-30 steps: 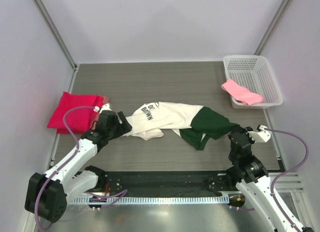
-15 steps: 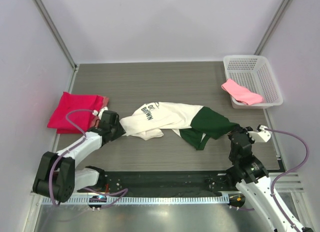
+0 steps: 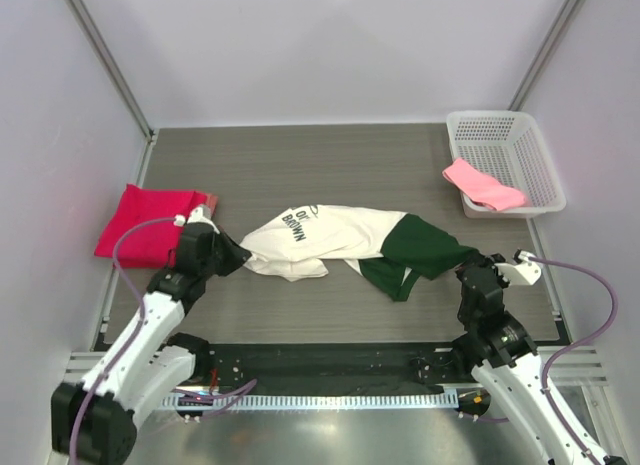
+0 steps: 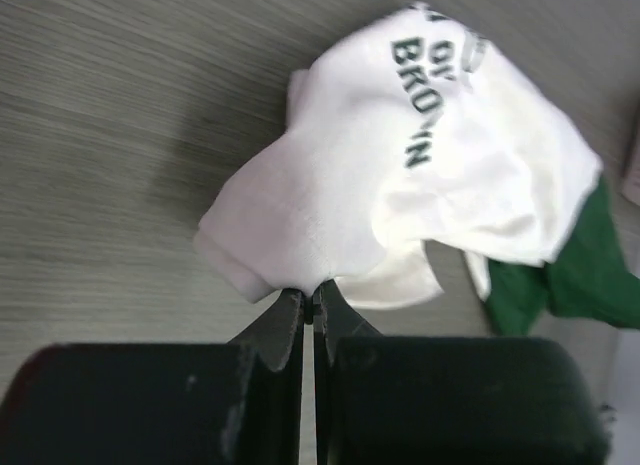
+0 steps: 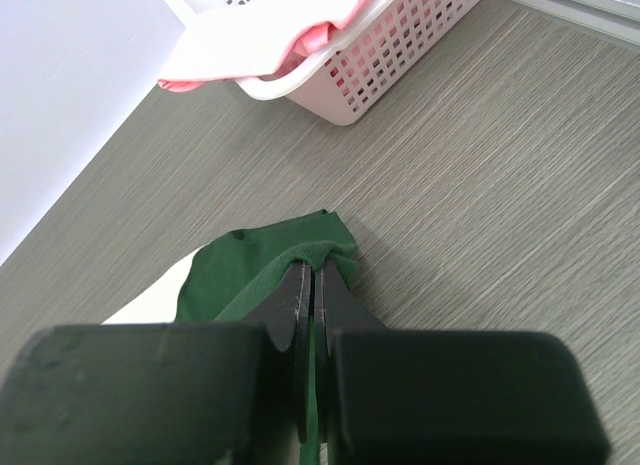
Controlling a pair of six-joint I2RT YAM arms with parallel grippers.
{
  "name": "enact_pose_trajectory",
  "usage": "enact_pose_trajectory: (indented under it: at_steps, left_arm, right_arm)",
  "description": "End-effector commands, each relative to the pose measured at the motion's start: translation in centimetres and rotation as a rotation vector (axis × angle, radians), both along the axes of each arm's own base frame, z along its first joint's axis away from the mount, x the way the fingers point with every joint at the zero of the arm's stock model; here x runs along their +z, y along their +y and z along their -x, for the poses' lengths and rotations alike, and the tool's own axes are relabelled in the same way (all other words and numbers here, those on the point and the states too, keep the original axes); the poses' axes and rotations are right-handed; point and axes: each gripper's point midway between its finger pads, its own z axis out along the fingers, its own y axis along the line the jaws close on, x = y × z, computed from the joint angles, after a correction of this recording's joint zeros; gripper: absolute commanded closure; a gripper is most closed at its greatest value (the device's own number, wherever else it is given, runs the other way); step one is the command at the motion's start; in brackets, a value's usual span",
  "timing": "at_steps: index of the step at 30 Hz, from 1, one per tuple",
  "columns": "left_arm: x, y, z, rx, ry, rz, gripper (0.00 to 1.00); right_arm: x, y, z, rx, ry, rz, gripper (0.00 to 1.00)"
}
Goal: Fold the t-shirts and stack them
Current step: Flatten the tshirt out
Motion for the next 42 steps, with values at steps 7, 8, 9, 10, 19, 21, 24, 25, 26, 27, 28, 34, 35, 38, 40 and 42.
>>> enact_pose_trajectory:
  at_steps: [7,8,9,10,19,21,24,25,26,27,28,34,35,38,40,42]
  left_arm:
    - [5.6,-2.4,4.0,-0.096,0.007,0.202,1.0]
    - [7.1,-2.4,2.6,-0.081,-0.014,0.22,1.0]
    - [7.8,-3.1,2.0,-0.104,-0.009,0.252,1.0]
    - [7.7,-3.5,0.1,-0.102,0.002,0.269,1.0]
    - [5.7,-0.6,-13.9,0.097,0.077,0.431,1.0]
    - [5.7,-0.2,-15.7,0.089,0.077,0.434,0.93]
    - [4.6,-0.8,-16.3,0.036,0.104,0.428,0.39]
    - [3.7,-1.0,-15.6,0.026,0.115,0.404,0.33]
    - [4.2,-0.5,-15.2,0.044,0.087,0.364,0.29]
    - [4.0,-0.2,-14.5,0.05,0.088,0.326,0.26]
    - [3.2,0.0,-13.5,0.057,0.1,0.29,0.26]
    - [1.5,0.7,-9.4,0.068,0.073,0.088,0.29]
    - [1.1,1.0,-9.3,0.075,0.072,0.064,0.29]
    - [-0.4,2.4,-9.1,0.118,0.092,-0.003,0.3]
    - [-1.4,2.5,-9.1,0.121,0.119,-0.012,0.3]
    - [-1.9,2.4,-9.2,0.123,0.129,-0.012,0.32]
  right_arm:
    - [1.5,-0.3,-0.4,-0.03,-0.051,-0.014,0.99]
    - [1.6,-0.2,-0.4,-0.029,-0.052,-0.015,0.99]
    - [1.5,-0.3,-0.5,-0.03,-0.048,-0.013,0.99]
    - [1.5,-0.3,-0.5,-0.032,-0.048,-0.013,0.99]
    - [0.8,-0.2,-0.7,-0.033,-0.021,-0.006,0.99]
    - [0.8,-0.1,-0.8,-0.033,-0.018,-0.005,0.99]
    - [0.8,0.0,-0.9,-0.03,-0.013,-0.002,0.99]
    - [0.7,-0.1,-0.9,-0.03,-0.008,0.001,0.99]
    - [0.8,0.0,-0.9,-0.028,-0.011,-0.001,0.99]
    - [0.8,0.0,-0.9,-0.027,-0.012,-0.002,0.99]
    - [0.8,0.0,-0.9,-0.027,-0.012,-0.002,0.99]
    - [0.6,0.4,-1.2,-0.012,-0.003,-0.006,0.99]
    - [0.5,0.4,-1.2,-0.01,0.001,-0.006,0.99]
    - [0.5,0.5,-1.3,-0.004,-0.001,-0.008,0.99]
    - [0.4,0.6,-1.3,0.002,0.001,-0.009,0.99]
    - [0.4,0.6,-1.3,0.0,0.001,-0.01,0.99]
